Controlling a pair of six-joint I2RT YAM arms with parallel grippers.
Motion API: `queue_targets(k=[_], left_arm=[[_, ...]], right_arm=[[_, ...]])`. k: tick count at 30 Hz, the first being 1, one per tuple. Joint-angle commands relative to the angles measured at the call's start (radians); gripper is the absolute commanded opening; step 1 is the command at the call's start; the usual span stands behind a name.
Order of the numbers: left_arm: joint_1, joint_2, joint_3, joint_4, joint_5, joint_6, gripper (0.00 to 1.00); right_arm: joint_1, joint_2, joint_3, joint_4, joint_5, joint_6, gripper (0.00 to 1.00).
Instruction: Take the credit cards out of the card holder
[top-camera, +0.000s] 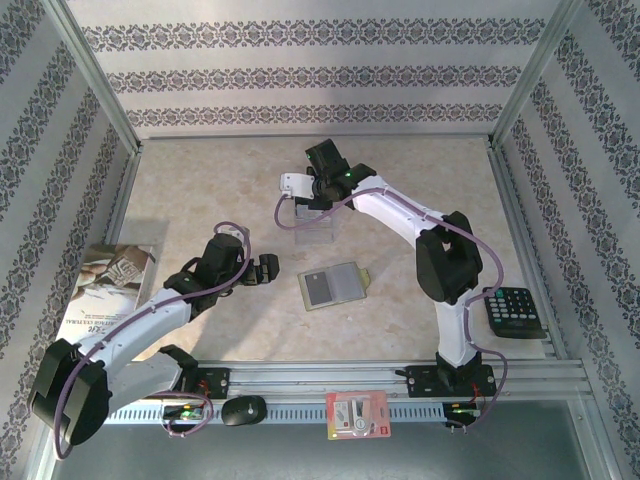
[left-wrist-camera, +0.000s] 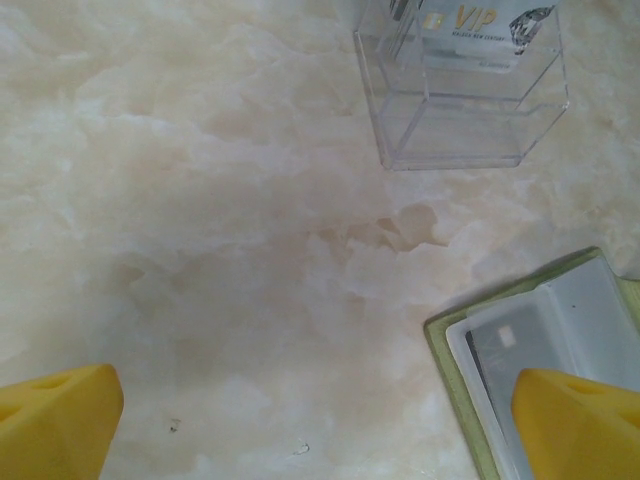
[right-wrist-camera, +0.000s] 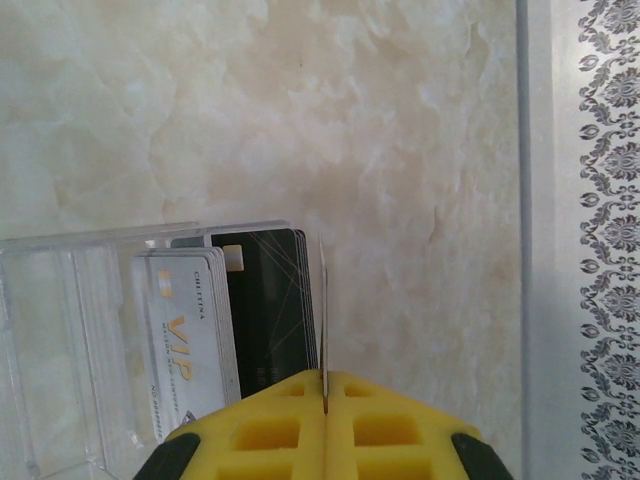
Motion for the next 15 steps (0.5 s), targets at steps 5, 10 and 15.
queue_targets(k=[5,10,15], left_arm=[[0.024,0.016,0.000,0.018,0.005,0.009,1.00],[0.031,0.025,-0.002,0.024,0.011,0.008,1.00],[0.037,0.032,-0.005,0.033,0.020,0.006,1.00]], right_arm=[[-0.004,0.049,0.002,0.007,-0.026,-0.002,0.00],[-0.006,0.062,0.004,0.010,-0.020,-0.005,0.00],[-0.007,0.076,0.008,0.009,-0.026,-0.002,0.00]])
